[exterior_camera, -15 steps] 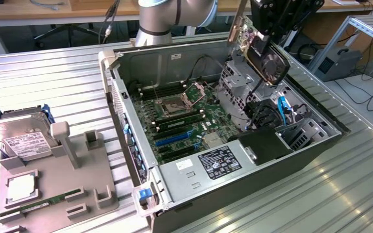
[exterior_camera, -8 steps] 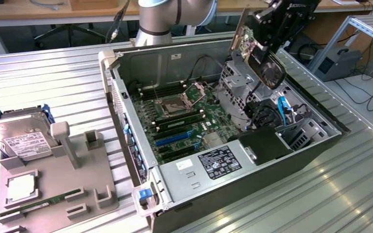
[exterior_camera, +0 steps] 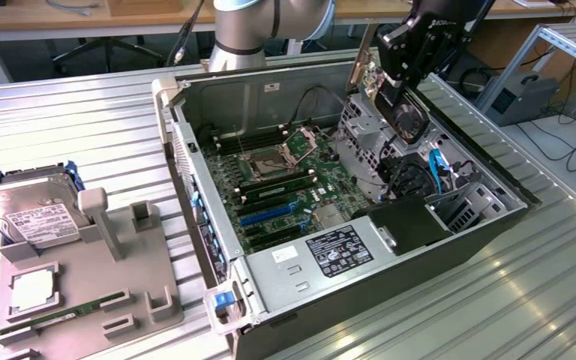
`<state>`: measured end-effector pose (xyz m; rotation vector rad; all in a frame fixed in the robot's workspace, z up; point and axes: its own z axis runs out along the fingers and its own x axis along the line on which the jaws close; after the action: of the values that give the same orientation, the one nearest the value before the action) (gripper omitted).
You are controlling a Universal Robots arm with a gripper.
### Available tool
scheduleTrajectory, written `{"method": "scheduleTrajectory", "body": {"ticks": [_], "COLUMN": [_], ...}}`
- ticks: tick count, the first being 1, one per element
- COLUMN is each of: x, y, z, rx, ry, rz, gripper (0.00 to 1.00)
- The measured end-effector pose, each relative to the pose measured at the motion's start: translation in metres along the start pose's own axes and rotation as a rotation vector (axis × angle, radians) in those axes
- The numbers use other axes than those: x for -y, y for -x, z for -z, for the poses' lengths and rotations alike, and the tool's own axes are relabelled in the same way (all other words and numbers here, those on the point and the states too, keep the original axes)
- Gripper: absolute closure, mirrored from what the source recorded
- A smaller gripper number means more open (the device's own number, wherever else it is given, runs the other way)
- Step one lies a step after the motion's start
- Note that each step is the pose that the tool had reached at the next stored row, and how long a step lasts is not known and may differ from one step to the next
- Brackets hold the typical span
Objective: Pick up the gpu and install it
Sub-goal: 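Insert the gpu into the slot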
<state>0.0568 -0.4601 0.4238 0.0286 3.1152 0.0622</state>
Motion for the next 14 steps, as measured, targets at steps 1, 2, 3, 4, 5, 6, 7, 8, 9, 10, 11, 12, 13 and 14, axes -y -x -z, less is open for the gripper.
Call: {"method": "scheduleTrajectory", "body": {"ticks": [1,2,3,4,5,6,7,8,9,10,11,12,13,14], "x": [0.0,0.0,0.0,0.0,0.0,0.0,0.0,0.0,0.0,0.0,0.0,0.0,0.0,0.0], "y": [0.0,0.0,0.0,0.0,0.0,0.0,0.0,0.0,0.0,-0.0002,-0.0002,-0.0003,-0.0003,-0.0003], "z": [0.0,0.0,0.0,0.0,0.0,0.0,0.0,0.0,0.0,0.0,0.0,0.0,0.0,0.0], "rx": [-0.0001,0.0,0.0,0.0,0.0,0.0,0.0,0.0,-0.0001,-0.0022,-0.0038,-0.0044,-0.0051,-0.0063], "ry": [0.0,0.0,0.0,0.0,0.0,0.0,0.0,0.0,0.0,0.0014,0.0024,0.0027,0.0032,0.0039], "rz": [0.0,0.0,0.0,0.0,0.0,0.0,0.0,0.0,0.003,0.056,0.095,0.109,0.128,0.156], "gripper": [0.73,0.73,0.73,0.73,0.73,0.73,0.73,0.73,0.73,0.73,0.73,0.73,0.73,0.73]}}
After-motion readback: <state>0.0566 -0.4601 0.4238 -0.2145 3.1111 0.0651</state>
